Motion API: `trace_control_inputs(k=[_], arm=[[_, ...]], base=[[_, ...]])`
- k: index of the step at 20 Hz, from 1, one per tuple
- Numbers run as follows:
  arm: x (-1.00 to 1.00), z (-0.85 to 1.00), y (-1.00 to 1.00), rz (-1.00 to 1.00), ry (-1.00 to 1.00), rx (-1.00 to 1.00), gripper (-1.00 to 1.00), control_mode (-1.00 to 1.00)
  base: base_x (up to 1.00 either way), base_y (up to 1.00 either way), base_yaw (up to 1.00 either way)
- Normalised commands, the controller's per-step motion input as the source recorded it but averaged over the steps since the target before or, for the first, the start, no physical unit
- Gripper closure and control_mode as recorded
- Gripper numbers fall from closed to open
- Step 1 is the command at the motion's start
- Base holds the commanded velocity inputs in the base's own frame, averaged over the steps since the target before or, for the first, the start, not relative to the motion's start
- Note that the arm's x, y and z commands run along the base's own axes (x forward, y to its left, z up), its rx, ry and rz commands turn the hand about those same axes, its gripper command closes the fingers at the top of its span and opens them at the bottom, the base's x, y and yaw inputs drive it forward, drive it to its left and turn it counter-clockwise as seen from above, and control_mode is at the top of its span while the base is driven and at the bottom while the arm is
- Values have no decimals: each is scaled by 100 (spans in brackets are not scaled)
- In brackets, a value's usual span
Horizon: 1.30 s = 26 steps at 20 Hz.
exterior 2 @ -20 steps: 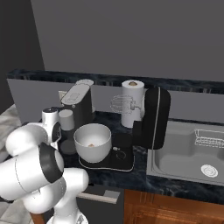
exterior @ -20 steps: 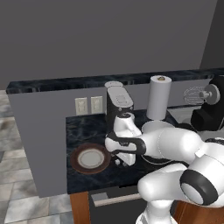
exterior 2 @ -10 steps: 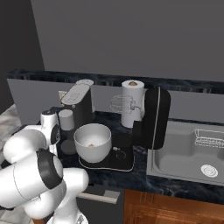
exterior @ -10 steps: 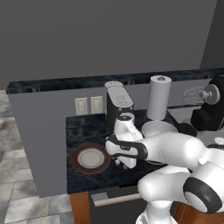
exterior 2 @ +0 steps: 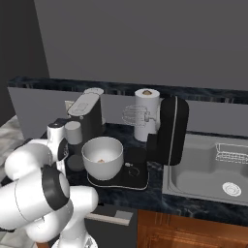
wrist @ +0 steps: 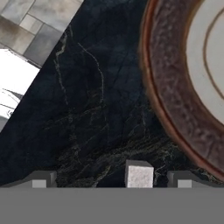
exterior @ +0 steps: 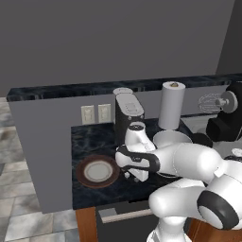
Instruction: Add butter and sugar cubes to the stand mixer bowl and then turn on the stand mixer to begin making frosting.
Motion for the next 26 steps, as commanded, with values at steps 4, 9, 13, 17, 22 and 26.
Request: trace_control_inputs(k=[4,9,13,17,22,26], arm=[[8,0,0,0,0,0,-100,-100],[10,-3,0,0,0,0,-100,-100],[7,-8,0,0,0,0,-100,-100],[1,-17,0,0,0,0,-100,-100],[0,-6,0,0,0,0,-100,-100],[3,-5,0,0,0,0,-100,-100]], base=[[0,0,0],[0,0,0],[0,0,0],[0,0,0],[0,0,0],[0,0,0]])
